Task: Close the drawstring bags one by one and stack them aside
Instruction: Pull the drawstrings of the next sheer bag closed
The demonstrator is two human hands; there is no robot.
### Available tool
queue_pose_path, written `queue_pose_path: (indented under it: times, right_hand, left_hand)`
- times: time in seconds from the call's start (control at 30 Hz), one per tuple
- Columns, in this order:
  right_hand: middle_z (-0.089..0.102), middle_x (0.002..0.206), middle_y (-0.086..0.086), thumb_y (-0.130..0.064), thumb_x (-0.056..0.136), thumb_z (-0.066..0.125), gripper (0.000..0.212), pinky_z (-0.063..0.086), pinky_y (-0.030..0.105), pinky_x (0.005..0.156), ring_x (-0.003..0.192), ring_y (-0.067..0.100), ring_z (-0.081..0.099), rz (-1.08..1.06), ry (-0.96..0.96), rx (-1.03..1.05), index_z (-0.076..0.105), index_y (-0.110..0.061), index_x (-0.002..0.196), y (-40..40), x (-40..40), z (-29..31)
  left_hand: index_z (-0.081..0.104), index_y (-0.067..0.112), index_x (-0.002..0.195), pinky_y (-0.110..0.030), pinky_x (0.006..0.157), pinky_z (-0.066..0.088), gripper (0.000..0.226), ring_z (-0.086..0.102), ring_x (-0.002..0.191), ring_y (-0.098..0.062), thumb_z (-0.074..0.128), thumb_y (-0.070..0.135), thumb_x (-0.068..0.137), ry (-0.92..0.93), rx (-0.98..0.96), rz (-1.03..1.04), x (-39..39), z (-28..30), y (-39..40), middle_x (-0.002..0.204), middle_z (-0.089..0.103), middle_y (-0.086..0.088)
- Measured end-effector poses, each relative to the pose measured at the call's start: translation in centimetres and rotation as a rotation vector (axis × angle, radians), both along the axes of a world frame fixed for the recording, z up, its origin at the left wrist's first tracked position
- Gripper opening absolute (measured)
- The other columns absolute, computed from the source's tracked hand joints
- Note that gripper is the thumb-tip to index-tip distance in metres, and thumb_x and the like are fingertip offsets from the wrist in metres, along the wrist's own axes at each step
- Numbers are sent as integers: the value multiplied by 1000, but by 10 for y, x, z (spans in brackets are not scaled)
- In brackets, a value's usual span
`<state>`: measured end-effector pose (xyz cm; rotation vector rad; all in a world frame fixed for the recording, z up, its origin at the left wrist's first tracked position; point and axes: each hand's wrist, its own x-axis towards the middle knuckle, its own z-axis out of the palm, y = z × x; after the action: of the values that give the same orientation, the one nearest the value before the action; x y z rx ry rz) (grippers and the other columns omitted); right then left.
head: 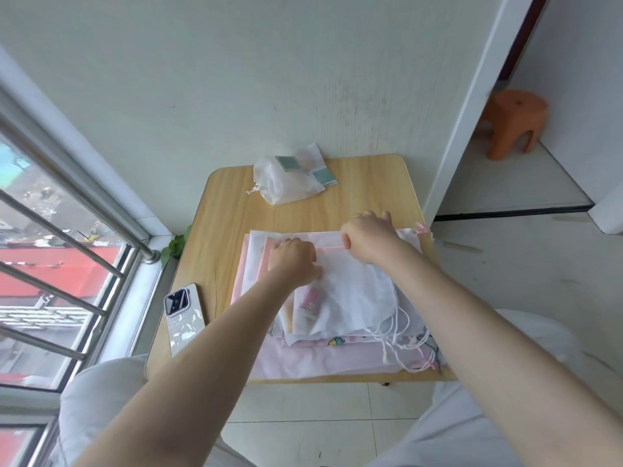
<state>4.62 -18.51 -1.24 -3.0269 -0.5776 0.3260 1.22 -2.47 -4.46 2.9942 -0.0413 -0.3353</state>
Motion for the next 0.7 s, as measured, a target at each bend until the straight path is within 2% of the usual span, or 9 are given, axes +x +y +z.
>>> queue_pose_path:
  times: [0.1,0.2,0.23,0.3,0.37,0.47,0.57,0.63,0.7]
  right_hand:
    - [45,100,-4,-17,93,55,18,28,41,93,116,22,41,80,-7,106,61,-31,85,3,-2,6]
    - [45,114,-2,-29,94,58,8,27,40,93,119,20,38,132,-59,277,66,-28,94,10,-5,3]
    - [44,122,0,-28,93,60,12,28,41,95,122,21,39,116,-116,352,64,-26,104,14,-5,0]
    - [43,130,5,-27,90,62,36,32,43,98,123,26,42,4,-173,479,53,-22,125,19,-3,-2]
    - [49,129,7,-36,91,58,45,35,43,98,120,28,47,-124,-99,429,48,-16,130,19,1,0]
    - [66,116,7,-32,90,50,36,40,38,96,108,27,59,-224,158,348,63,-8,115,20,2,0]
    - [70,99,12,-22,85,46,30,46,33,78,90,28,63,-225,313,410,67,-3,95,35,-1,-6]
    - [63,82,4,-21,86,50,18,42,30,68,79,27,59,-182,360,408,63,-14,75,47,-3,-8]
    - [59,80,-3,-24,88,56,14,44,27,64,77,21,57,-123,388,451,64,-19,78,59,-6,-9]
  left_hand:
    - [70,25,95,-37,93,35,44,44,103,-18,62,65,79,3,26,-58,1,11,7,102,54,0]
    - [70,32,99,-33,89,41,32,52,96,-12,67,57,80,-15,-238,-14,0,26,12,100,60,6]
    - [72,29,97,-28,83,45,23,56,90,-11,69,48,83,-24,-357,43,0,30,15,97,64,8]
    - [75,20,90,-17,64,44,14,57,75,-9,71,33,86,-20,-536,186,-3,34,23,86,67,10]
    - [76,14,84,-15,53,38,15,53,64,-7,72,28,85,1,-642,315,-8,30,38,74,65,9]
    - [77,11,74,-18,52,35,18,46,56,-10,72,27,82,22,-695,440,-17,21,63,65,64,4]
    - [75,13,72,-23,62,41,16,49,63,-13,68,24,82,92,-735,429,-23,16,83,67,68,1]
    - [71,14,76,-20,60,42,16,52,63,-13,65,24,86,154,-784,387,-28,18,88,67,69,2]
    - [71,13,86,-20,55,41,27,53,66,-14,61,37,91,169,-831,402,-31,17,91,72,67,1]
